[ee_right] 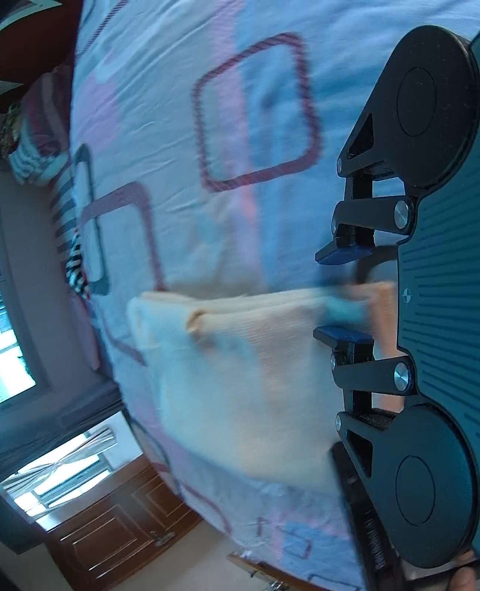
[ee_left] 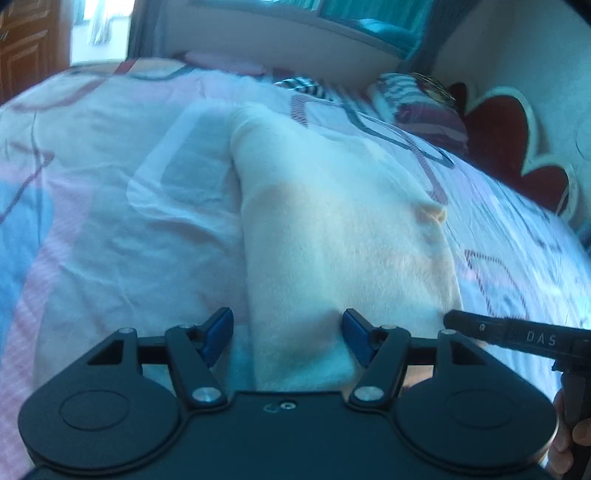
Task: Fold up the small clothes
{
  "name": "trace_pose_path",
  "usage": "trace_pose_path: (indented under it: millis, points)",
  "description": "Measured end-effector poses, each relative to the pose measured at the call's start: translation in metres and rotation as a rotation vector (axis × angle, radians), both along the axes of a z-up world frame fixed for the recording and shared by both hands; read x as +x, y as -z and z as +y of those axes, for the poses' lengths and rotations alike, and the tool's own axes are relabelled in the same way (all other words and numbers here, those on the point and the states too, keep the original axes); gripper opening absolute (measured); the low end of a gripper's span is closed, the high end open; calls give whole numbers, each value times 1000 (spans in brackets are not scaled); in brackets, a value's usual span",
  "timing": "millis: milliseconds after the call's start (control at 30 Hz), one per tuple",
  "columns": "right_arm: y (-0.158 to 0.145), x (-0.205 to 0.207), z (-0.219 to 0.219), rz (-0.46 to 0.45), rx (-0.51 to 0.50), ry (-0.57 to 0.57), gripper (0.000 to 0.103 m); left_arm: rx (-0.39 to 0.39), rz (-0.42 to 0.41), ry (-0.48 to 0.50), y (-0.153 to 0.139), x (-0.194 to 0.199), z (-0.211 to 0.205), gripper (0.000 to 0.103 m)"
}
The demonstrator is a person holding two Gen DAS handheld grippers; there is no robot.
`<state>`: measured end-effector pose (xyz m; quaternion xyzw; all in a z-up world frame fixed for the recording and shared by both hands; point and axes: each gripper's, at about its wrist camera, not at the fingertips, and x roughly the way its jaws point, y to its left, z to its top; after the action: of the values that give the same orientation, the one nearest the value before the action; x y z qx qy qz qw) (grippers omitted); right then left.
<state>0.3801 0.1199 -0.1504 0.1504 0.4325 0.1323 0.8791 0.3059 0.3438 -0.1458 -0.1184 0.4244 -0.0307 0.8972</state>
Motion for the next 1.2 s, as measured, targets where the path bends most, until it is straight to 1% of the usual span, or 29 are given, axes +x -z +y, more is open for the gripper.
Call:
trace_pose_path:
  millis: [67, 167, 200, 267, 333, 433, 500, 533, 600, 633, 667, 833, 933, 967, 1033, 1100, 1133, 1200]
  points:
    - [2, -7, -3, -7, 8, 25, 37, 10, -2, 10, -1, -1, -2, 65]
    - [-2, -14, -2, 11, 14, 39, 36, -4, 7, 5, -5, -5, -1, 64]
    - [-1, -17, -1, 17, 18, 38, 36, 8, 2, 11, -4, -6, -2, 64]
    - [1, -22, 3, -1, -8, 28, 35, 29, -6, 19, -2, -7, -5, 65]
    - [-1, -19, 5, 16, -15, 41, 36, 34, 4, 9, -4, -6, -7, 66]
    - [-3, -17, 4, 38, -6, 60, 36, 36, 24, -6, -6, -3, -9, 73]
    - [-2, -17, 7, 37, -30, 52, 36, 50, 28, -12, -5, -2, -12, 82]
    - [-2, -16, 7, 37, -33, 53, 36, 62, 29, -16, -5, -2, -13, 84]
    - [-2, -15, 10, 40, -49, 46, 36, 87, 35, -29, -5, -2, -18, 97]
    - [-3, -15, 12, 37, -69, 32, 37, 100, 42, -38, -4, -1, -20, 101]
    - [-4, -14, 14, 36, -84, 21, 37, 108, 50, -49, -3, 0, -20, 103]
    - [-1, -13, 13, 31, -94, -12, 38, 122, 68, -107, -1, 1, -24, 103]
    - [0, -14, 12, 25, -91, -20, 38, 163, 89, -145, -3, 2, -31, 103]
    - [0, -14, 12, 27, -89, -21, 38, 164, 96, -158, -4, 2, -31, 103]
    - [-2, -11, 12, 31, -97, -30, 38, 133, 122, -210, -5, 0, -29, 102]
    - [-3, -10, 12, 34, -97, -41, 43, 101, 141, -260, -8, -4, -28, 102]
    - [-5, -10, 10, 37, -93, -42, 44, 99, 143, -275, -12, -7, -28, 101]
    - [-11, -14, 3, 44, -62, -24, 45, 116, 114, -280, -22, -17, -32, 84]
